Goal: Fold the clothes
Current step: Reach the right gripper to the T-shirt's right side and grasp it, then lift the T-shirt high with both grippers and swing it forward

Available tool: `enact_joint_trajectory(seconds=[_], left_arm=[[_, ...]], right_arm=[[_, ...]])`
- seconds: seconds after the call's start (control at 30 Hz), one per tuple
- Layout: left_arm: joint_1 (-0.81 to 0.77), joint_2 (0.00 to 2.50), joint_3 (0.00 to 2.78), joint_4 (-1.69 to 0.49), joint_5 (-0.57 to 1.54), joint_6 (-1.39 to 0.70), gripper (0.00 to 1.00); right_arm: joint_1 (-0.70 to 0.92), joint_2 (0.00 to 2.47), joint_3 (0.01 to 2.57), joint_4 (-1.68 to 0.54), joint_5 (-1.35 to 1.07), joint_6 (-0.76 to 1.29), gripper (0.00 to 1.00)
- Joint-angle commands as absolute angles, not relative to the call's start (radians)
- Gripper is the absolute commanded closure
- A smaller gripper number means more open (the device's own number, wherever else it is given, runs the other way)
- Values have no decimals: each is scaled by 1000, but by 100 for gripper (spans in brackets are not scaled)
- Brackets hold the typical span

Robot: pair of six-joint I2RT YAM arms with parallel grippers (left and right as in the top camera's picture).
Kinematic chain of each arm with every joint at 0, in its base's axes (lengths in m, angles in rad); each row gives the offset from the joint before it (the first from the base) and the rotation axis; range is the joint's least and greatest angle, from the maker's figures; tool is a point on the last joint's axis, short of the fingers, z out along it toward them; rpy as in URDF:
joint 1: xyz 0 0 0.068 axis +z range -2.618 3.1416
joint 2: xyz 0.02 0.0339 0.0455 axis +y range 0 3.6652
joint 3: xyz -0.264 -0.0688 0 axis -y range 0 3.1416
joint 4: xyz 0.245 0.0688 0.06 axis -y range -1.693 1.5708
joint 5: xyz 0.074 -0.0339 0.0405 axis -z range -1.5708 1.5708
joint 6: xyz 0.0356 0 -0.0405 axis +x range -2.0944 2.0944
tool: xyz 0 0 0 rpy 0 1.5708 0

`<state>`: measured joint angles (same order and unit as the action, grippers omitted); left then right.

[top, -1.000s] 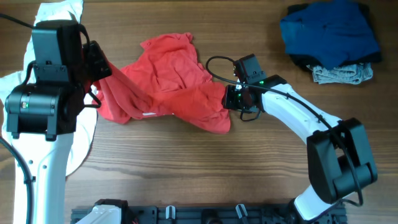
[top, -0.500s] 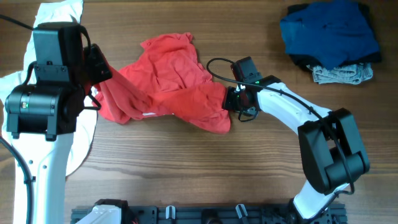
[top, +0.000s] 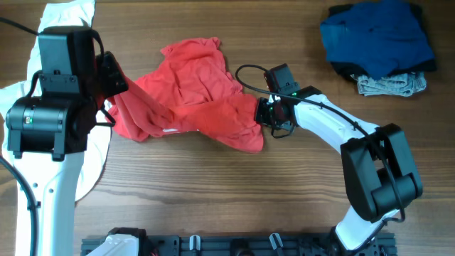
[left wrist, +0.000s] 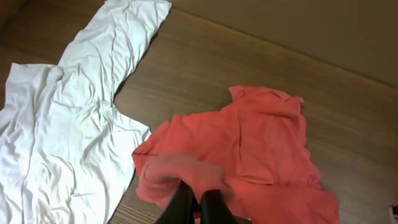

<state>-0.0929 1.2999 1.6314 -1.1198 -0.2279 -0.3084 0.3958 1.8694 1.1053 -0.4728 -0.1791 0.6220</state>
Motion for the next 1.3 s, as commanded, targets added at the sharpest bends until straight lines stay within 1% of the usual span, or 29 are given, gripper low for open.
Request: enact_joint_trajectory(seconds=[0.0, 0.13, 0.33, 0.5, 0.6, 0.77, 0.9, 0.97, 1.1, 1.27], left_arm=[[-98, 1309, 1638, -1119, -245, -295, 96], [-98, 1309, 1638, -1119, -263, -295, 96], [-98, 1309, 1638, -1108, -348, -294, 96], [-98, 1301, 1639, -1022, -388, -291, 96], [-98, 1267, 1639, -927, -395, -291, 96], [-98, 1156, 1643, -839, -395, -292, 96], [-99, 991, 1643, -733, -390, -292, 96], [-99, 884, 1643, -692, -353, -292, 96], [-98, 757, 1643, -692, -330, -292, 96], [-98, 756, 1643, -730, -329, -292, 96]], right_arm=[[391, 1893, 1101, -416, -168, 569, 96], [363, 1873, 1136, -408, -76, 510, 96], [238, 1726, 1337, -560, -41, 367, 96], [152, 1597, 1478, -636, -33, 299, 96], [115, 1515, 1584, -697, 4, 247, 96], [102, 1405, 1728, -787, 52, 205, 96], [102, 1309, 1826, -857, 76, 184, 96], [102, 1249, 1870, -899, 103, 182, 96], [102, 1141, 1932, -971, 177, 156, 96], [102, 1060, 1947, -986, 210, 131, 96]])
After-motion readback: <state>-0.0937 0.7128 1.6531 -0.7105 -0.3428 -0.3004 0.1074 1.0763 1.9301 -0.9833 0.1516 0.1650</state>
